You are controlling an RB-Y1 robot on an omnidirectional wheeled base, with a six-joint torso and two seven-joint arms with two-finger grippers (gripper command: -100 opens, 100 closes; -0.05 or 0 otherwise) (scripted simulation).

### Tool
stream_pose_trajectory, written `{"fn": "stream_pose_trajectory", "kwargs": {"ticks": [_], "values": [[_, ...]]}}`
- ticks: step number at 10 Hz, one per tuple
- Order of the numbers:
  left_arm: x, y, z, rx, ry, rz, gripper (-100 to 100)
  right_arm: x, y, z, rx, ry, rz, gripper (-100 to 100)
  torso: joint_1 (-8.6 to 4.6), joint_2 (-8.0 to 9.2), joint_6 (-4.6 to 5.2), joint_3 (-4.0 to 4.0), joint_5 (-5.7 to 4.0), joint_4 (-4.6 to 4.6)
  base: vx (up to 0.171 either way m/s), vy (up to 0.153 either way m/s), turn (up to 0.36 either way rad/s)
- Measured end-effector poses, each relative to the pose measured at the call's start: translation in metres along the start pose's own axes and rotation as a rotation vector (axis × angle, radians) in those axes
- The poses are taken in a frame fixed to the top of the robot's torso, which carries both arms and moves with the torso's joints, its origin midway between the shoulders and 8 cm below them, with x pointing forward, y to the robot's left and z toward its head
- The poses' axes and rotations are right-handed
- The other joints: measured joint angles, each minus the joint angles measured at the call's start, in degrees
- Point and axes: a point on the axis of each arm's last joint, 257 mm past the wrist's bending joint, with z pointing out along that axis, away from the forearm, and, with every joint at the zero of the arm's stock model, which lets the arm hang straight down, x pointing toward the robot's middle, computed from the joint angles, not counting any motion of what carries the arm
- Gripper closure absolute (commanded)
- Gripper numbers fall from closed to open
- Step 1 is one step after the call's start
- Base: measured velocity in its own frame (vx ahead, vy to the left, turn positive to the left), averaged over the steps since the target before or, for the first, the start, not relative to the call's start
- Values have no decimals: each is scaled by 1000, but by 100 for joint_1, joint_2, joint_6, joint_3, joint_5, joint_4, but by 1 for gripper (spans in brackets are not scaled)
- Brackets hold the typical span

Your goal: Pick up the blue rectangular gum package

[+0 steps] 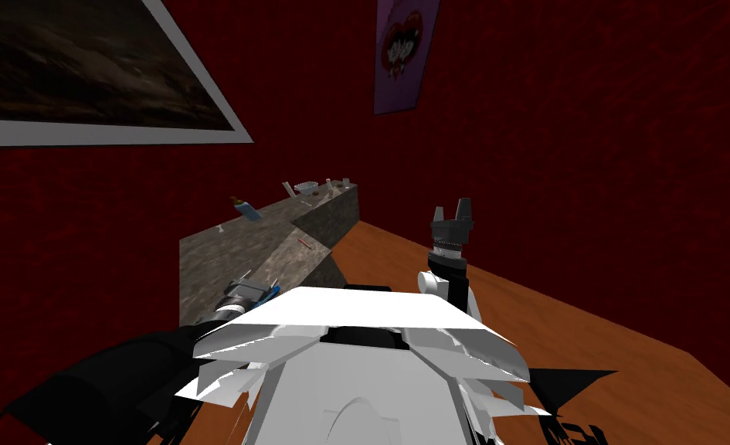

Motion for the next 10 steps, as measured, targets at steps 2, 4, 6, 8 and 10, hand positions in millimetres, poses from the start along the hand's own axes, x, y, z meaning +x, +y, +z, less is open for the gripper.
{"fn": "stream_pose_trajectory", "kwargs": {"ticks": [2, 4, 6, 8, 10], "values": [[-15, 10, -6, -51, -50, -40, -100, 0, 0, 0, 0, 0, 0, 0, 2, 1, 0, 1, 1, 0, 0, 43, -261], [-34, 25, -14, -109, -107, -80, -100, 0, 0, 0, 0, 0, 0, 0, 0, 1, -2, 1, 0, 0, -5, 43, -180], [-51, 35, -24, -162, -163, -119, -100, 0, 0, 0, 0, 0, 0, 0, 1, 3, -2, 2, 0, 1, -8, 44, -216], [-67, 51, -33, -215, -221, -159, -100, 0, 0, 0, 0, 0, 0, 0, 2, 2, -2, 1, 1, 1, -9, 44, -217], [-81, 64, -48, -262, -276, -196, -100, 0, 0, 0, 0, 0, 0, 0, 1, 2, -2, 1, 1, 1, -10, 40, -231]]}}
